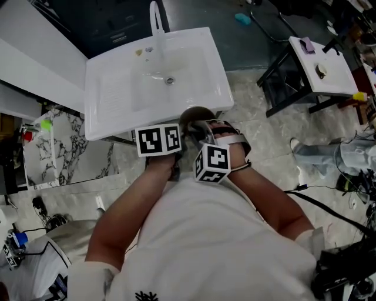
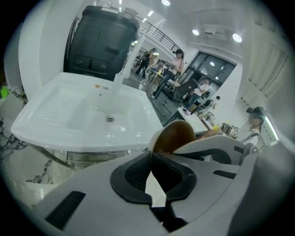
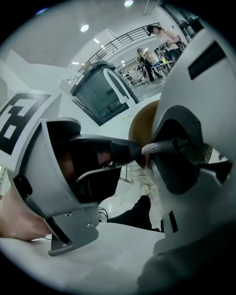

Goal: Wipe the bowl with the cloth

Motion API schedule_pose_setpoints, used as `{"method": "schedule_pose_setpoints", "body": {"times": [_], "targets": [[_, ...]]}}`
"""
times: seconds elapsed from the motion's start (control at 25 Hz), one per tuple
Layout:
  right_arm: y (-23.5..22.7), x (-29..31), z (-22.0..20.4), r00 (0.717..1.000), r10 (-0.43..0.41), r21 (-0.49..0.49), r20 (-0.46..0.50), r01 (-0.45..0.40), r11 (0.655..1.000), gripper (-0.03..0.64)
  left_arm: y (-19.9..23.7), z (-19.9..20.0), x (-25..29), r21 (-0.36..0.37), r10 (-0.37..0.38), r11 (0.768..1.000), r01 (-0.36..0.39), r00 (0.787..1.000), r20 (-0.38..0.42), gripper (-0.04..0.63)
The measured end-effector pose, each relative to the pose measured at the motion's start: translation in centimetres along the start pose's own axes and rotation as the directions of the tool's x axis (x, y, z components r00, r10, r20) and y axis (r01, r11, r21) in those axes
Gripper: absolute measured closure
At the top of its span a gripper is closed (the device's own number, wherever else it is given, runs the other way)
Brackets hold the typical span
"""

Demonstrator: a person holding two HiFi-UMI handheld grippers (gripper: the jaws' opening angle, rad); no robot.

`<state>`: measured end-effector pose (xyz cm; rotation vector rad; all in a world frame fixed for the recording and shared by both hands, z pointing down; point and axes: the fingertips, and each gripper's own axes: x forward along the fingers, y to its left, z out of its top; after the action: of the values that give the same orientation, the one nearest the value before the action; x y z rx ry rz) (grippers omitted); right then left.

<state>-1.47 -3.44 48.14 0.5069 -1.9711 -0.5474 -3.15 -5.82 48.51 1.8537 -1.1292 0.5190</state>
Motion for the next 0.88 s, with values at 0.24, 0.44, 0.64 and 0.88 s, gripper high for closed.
{"method": "schedule_pose_setpoints", "body": {"times": [0.24, 0.44, 0.64, 0.88], "targets": [[-2.3, -0.4, 0.7, 0.998, -0.062, -0.015, 0.009, 0.062, 0.998, 0.58, -0.7, 0.0, -0.1, 0.025, -0.004, 1.0, 0.005, 1.0, -0.014, 0.577], [-3.1, -0.2, -0.2, 0.994, -0.102, -0.012, -0.031, 0.102, 0.995, 0.58, -0.5, -0.5, 0.1, 0.034, -0.002, 0.999, 0.003, 1.0, -0.026, 0.577], [-2.8, -0.2, -1.7, 0.991, -0.105, -0.043, -0.086, 0.101, 0.994, 0.58, 0.0, -0.3, 0.1, 0.026, 0.014, 1.0, -0.013, 1.0, -0.018, 0.577], [-1.4, 0.6, -2.7, 0.993, -0.046, -0.028, -0.11, 0.043, 0.999, 0.58, 0.4, 0.1, 0.3, 0.033, 0.022, 0.999, -0.022, 1.0, -0.014, 0.577]]}}
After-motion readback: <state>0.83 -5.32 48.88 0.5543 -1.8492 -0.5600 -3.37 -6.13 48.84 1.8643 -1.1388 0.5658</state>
